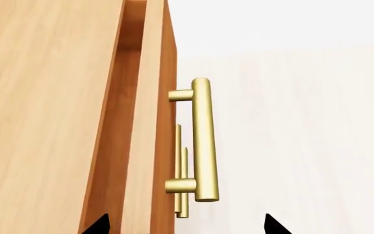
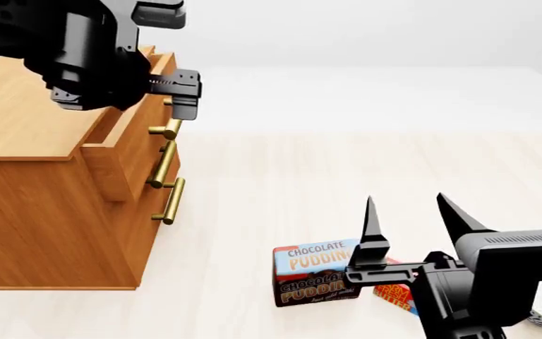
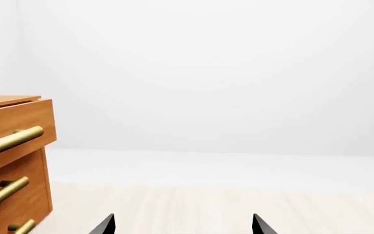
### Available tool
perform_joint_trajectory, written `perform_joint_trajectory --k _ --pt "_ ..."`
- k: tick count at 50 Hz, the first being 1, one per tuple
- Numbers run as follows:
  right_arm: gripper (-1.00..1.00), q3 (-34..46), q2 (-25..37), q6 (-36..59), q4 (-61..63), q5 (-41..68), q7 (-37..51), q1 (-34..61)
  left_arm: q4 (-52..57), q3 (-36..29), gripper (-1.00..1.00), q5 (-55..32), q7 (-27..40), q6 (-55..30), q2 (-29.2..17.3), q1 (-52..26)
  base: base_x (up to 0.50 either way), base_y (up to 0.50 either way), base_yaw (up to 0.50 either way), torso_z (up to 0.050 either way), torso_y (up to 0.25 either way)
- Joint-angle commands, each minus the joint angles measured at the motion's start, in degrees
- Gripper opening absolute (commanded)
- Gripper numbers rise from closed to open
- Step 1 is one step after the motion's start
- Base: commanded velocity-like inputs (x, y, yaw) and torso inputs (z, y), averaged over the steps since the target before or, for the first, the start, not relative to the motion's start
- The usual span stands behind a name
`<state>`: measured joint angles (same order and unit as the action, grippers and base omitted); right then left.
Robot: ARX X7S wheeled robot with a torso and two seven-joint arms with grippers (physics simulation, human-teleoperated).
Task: Put the butter at the back in the top drawer of the cabinet and close it.
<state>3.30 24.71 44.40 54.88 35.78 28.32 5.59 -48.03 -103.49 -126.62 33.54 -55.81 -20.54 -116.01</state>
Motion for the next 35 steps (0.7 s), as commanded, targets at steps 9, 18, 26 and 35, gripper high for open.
perform_joint_trajectory --k 9,18,26,35 --pt "1.0 0.1 0.6 -1.1 -0.4 0.4 0.3 -0.6 -9.0 -1.9 1.0 2.1 -5.8 -3.0 4.2 1.9 0.0 0.0 0.0 0.0 0.0" --pt "1.0 0.2 0.9 -1.6 -0.6 0.5 0.4 -0.9 -14.3 -3.3 1.0 3.6 -8.9 -4.2 6.8 3.0 0.0 0.0 0.0 0.0 0.0" --pt "1.0 0.2 1.1 -1.9 -0.8 0.7 0.6 -1.0 -19.0 -4.6 1.0 5.1 -12.1 -5.3 9.0 4.0 0.0 0.0 0.0 0.0 0.0" --pt "1.0 0.3 1.4 -2.4 -1.0 1.0 0.8 -1.0 -22.1 -5.4 1.0 5.8 -14.8 -6.6 10.7 4.7 0.0 0.0 0.0 0.0 0.0"
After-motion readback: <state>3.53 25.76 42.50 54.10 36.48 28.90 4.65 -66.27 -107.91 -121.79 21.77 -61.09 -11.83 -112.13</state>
